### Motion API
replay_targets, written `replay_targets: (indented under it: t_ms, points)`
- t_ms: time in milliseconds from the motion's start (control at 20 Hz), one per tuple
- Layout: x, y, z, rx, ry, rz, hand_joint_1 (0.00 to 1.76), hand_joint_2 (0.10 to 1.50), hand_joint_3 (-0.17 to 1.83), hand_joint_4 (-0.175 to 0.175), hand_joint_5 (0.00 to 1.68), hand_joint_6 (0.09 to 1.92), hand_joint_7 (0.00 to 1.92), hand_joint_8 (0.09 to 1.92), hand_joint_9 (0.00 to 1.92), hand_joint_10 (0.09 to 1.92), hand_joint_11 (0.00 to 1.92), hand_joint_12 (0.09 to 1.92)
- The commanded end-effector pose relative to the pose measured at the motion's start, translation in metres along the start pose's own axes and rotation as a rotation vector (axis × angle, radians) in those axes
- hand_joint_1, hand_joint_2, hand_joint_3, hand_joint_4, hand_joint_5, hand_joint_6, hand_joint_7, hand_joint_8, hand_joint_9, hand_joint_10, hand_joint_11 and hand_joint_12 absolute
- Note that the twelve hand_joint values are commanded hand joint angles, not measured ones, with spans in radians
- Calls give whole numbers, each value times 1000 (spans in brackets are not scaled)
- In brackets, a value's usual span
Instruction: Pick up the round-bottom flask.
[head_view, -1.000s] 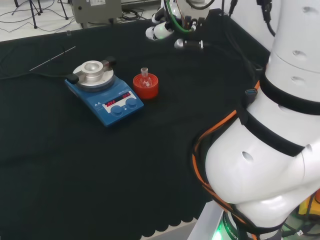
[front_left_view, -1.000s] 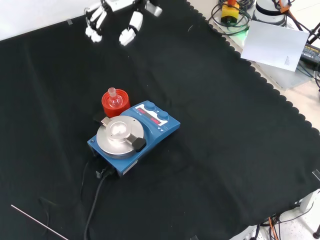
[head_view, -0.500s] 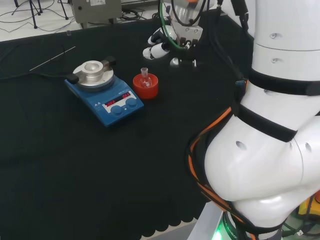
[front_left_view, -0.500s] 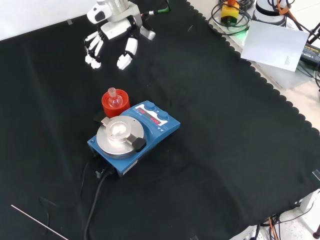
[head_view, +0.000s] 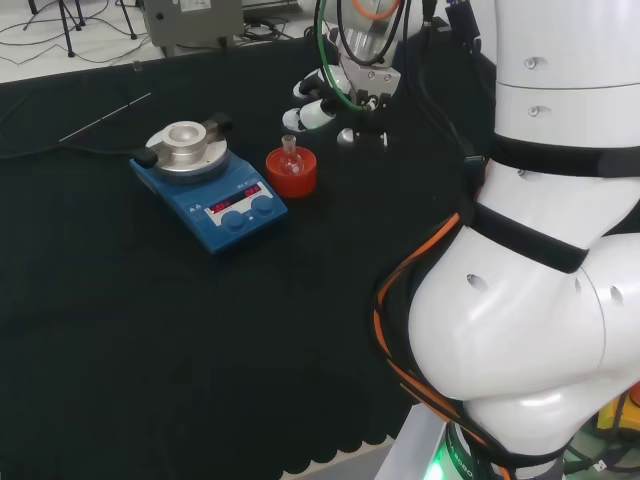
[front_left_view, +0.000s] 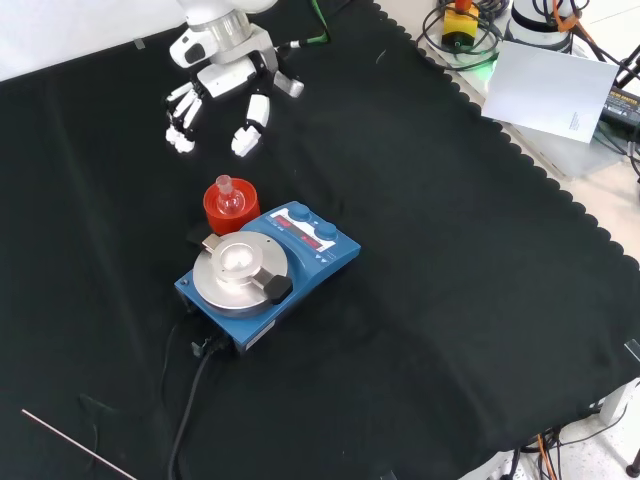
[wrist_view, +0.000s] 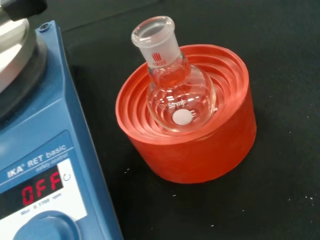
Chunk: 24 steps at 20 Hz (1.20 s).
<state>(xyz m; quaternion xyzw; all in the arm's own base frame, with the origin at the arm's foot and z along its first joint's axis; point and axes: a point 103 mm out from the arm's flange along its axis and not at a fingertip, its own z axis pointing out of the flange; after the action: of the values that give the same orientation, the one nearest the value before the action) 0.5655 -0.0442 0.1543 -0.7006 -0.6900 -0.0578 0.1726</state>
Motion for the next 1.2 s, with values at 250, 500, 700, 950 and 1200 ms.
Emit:
replay_targets:
  t_ms: [250,500,700,950,1200]
  points:
    - [-4,6,14,-13,-11,27,785,714,522,1,588,87,242,564,381,611,0,1227]
    - [-22,10,19,-23,-23,50,852,671,563,10,651,87,244,565,383,614,0,1237]
    - [-9,15,30,-5,3,14,878,640,614,12,697,87,250,566,392,612,0,1246]
    - [-11,18,40,-8,-2,16,892,604,655,12,702,88,260,565,398,608,0,1249]
    - [1,18,47,-2,-12,2,893,588,660,13,702,90,265,566,402,608,0,1250]
